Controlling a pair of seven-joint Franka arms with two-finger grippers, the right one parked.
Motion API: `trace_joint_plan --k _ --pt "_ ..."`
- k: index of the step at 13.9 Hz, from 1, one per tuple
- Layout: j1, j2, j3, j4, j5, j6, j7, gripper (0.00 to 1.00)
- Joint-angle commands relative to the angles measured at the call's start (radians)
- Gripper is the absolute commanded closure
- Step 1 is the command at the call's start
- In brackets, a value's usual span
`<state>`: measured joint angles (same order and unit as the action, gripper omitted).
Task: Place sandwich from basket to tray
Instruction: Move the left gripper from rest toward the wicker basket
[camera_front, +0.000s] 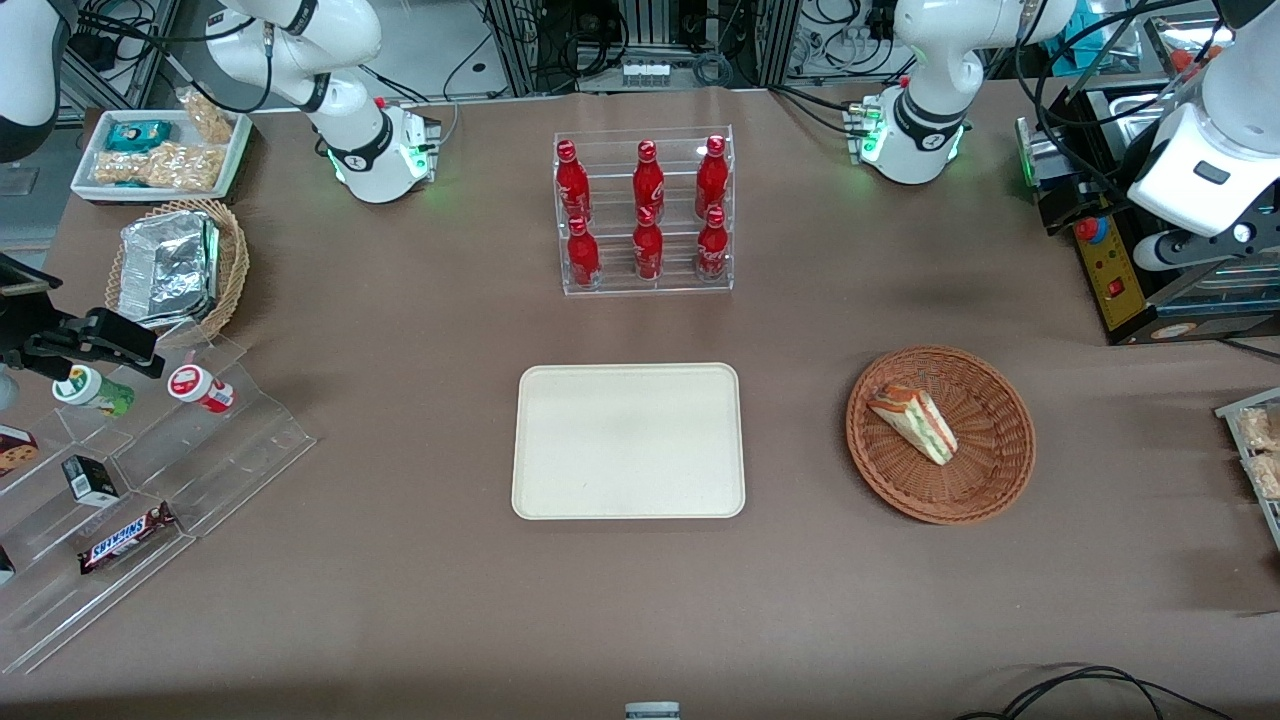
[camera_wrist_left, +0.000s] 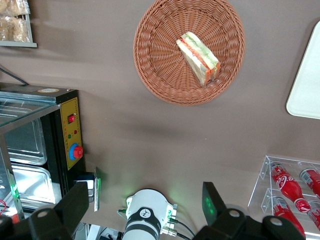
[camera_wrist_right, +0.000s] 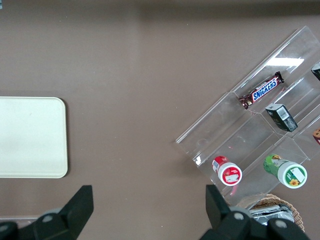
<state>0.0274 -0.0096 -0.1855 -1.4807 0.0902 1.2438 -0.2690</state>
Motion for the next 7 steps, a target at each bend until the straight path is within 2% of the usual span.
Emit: trace_joint_plan --k 1,5,7 --pt "0.003 0.019 -0.002 0.025 0.000 -0.006 -0.006 0.00" --pt "0.002 0.029 -0.003 0.023 0.000 -0.006 -0.010 0.00" --pt "0.002 0.080 -0.003 0.020 -0.001 -0.012 -0.012 0.00"
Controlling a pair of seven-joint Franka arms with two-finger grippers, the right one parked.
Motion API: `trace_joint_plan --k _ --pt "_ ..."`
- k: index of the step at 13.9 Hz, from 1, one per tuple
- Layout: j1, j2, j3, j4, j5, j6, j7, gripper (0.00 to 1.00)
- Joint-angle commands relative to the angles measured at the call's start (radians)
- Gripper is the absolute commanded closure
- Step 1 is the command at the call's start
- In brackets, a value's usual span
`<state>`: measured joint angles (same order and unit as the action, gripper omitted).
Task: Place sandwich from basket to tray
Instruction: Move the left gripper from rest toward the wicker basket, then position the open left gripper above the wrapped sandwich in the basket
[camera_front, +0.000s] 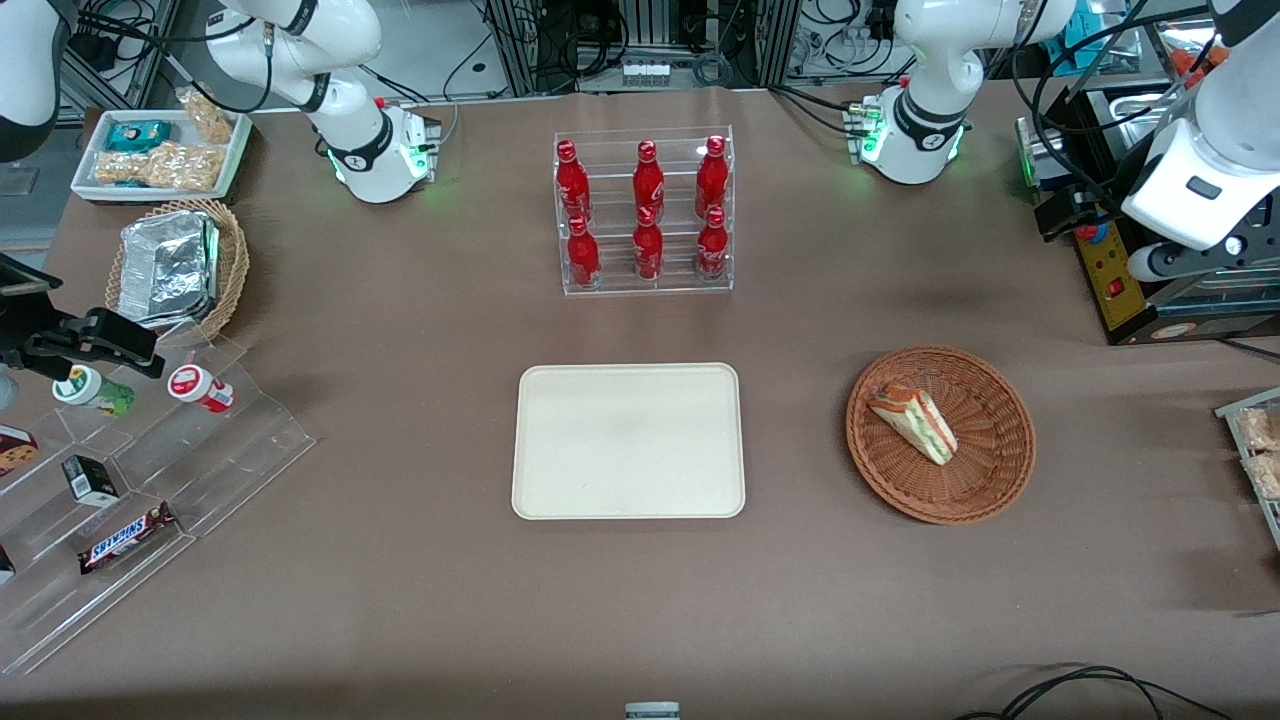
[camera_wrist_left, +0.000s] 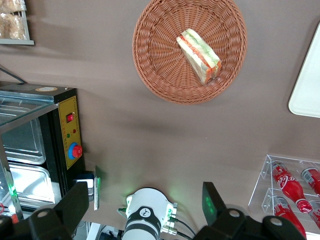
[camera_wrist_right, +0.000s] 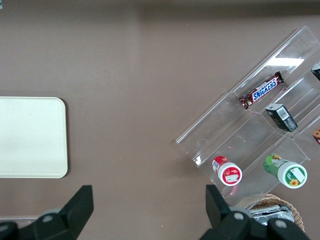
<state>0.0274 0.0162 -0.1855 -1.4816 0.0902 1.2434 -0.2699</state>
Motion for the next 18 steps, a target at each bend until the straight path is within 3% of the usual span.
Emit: trace_joint_plan --k 1,6,12,18 --pt "0.002 0.067 -0.003 0.014 -0.007 -0.012 -0.011 0.00" --pt "-0.058 0.174 -0.026 -0.043 -0.013 0.062 -0.017 0.00" --pt "-0.127 0.116 -0.029 -0.264 -0.044 0.252 -0.159 0.00" --pt "-0.182 0.073 -0.029 -0.376 -0.036 0.286 -0.219 0.00"
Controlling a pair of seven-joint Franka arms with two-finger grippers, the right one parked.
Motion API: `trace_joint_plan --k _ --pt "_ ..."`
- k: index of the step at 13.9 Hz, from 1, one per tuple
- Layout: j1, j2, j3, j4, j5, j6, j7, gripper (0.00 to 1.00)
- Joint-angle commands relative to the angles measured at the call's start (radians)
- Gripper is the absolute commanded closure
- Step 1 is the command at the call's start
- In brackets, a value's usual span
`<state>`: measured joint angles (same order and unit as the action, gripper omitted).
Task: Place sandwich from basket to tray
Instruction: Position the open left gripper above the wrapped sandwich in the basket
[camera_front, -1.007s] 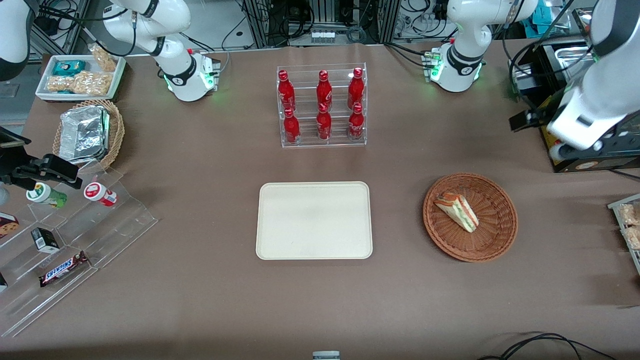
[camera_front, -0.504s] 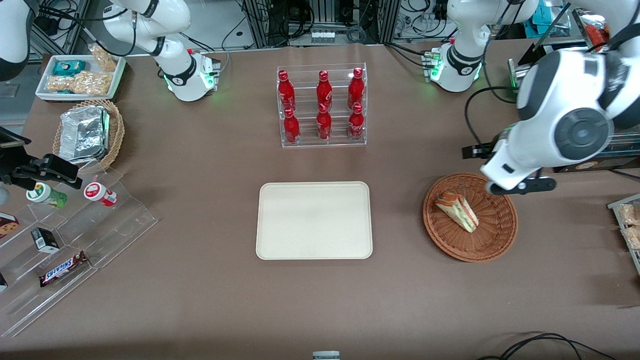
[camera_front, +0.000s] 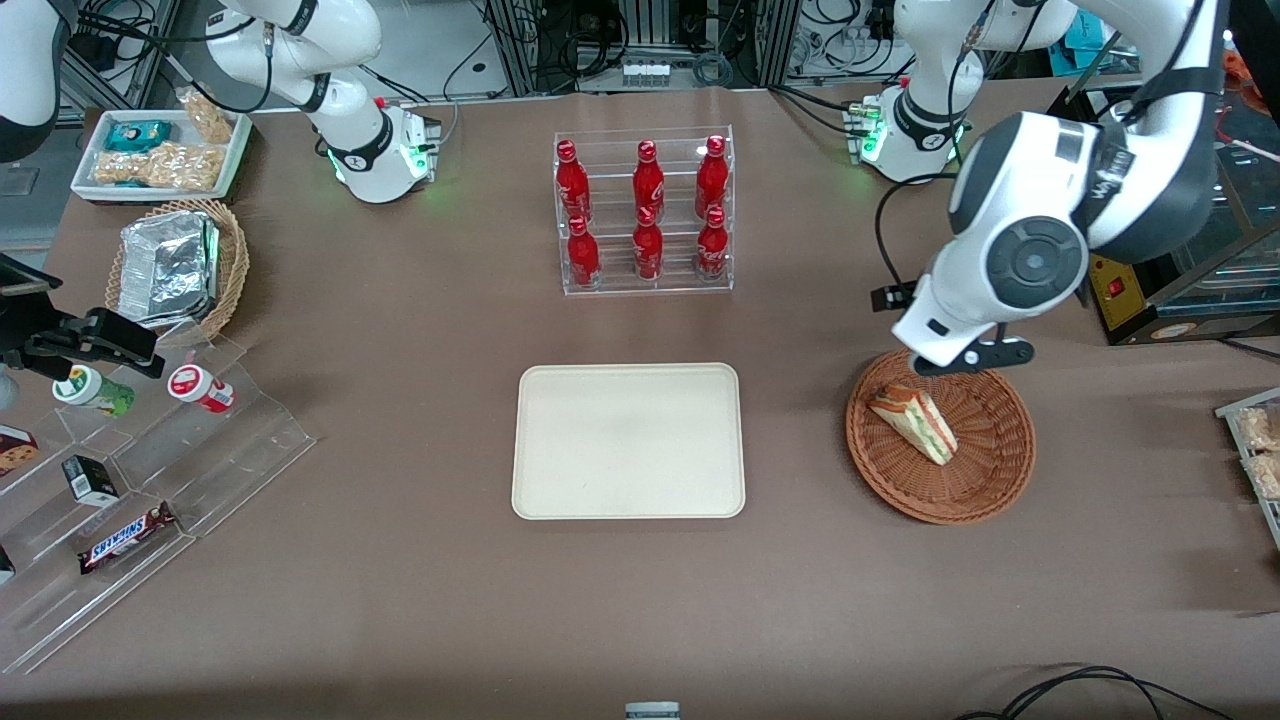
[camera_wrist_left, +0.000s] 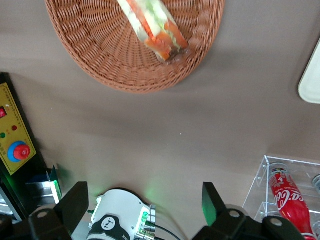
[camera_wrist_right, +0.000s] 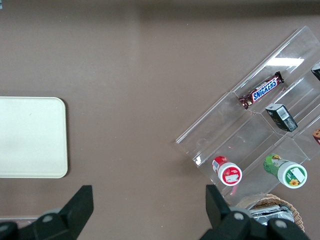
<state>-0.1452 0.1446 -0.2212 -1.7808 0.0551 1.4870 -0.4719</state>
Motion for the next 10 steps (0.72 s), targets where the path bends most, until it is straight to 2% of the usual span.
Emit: trace_joint_plan --k 1,8,10 --pt "-0.011 -0.051 0.006 -0.084 -0.001 0.050 -0.017 0.00" --pt "-0.024 -0.043 0.006 -0.083 -0.006 0.070 -0.017 0.00" --pt "-0.022 -0.033 0.006 -0.103 -0.004 0.120 -0.017 0.00"
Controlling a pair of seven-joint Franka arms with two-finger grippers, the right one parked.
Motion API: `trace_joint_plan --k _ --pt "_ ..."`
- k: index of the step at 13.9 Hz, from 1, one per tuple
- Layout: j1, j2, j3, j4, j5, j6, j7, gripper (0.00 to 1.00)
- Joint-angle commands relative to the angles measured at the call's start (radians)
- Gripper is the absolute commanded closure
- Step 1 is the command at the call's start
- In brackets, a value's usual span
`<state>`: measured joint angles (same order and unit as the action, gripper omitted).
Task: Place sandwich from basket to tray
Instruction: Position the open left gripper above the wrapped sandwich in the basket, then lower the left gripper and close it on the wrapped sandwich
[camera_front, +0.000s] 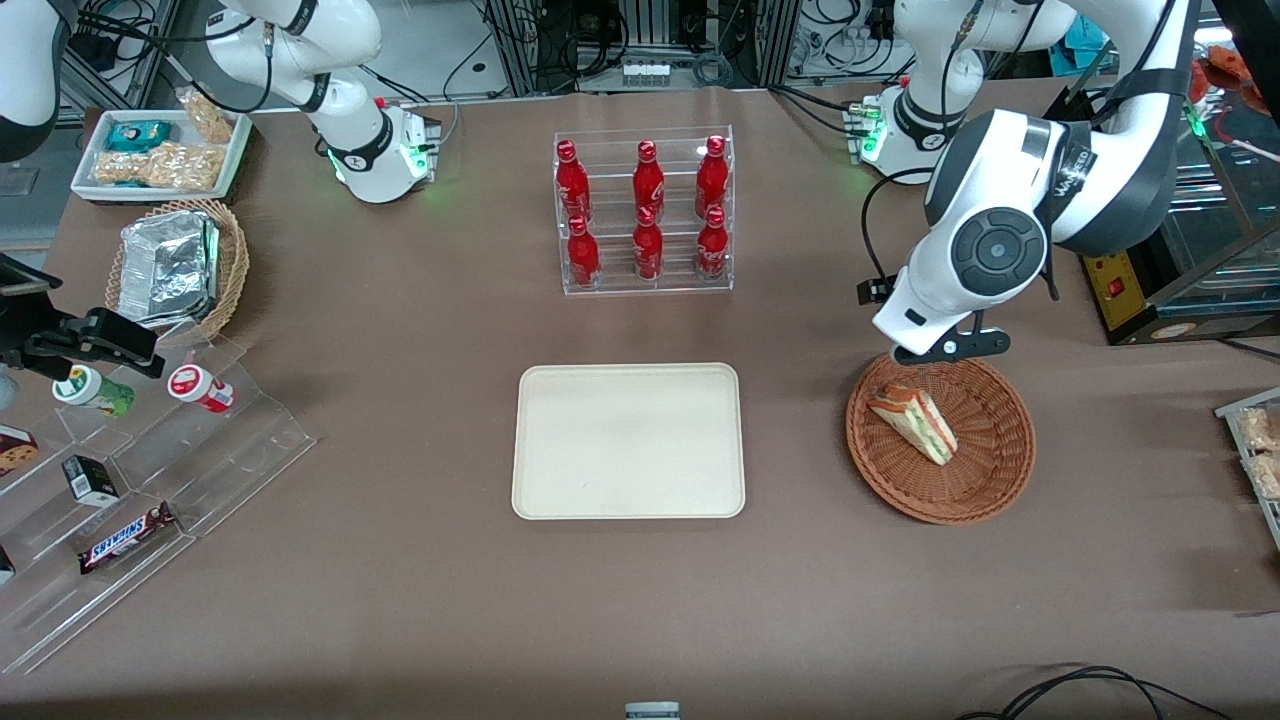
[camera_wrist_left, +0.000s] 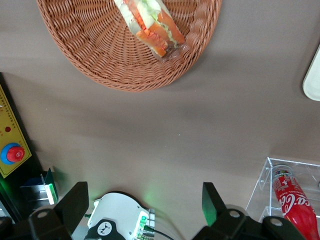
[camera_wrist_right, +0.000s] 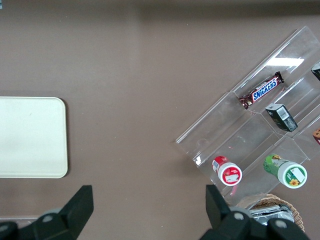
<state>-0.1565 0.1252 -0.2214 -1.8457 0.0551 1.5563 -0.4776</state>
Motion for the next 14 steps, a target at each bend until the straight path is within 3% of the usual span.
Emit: trace_joint_plan --k 1,4,11,14 --pt "-0.011 -0.012 0.008 -0.058 -0.005 0.082 -0.012 0.00" --pt "0.012 -0.001 0.016 -0.090 -0.012 0.151 -0.047 0.00" --pt "0.054 0.134 0.017 -0.089 -0.012 0.444 -0.421 0.00" --pt "0.083 0.168 0.020 -0.090 -0.011 0.507 -0.483 0.00"
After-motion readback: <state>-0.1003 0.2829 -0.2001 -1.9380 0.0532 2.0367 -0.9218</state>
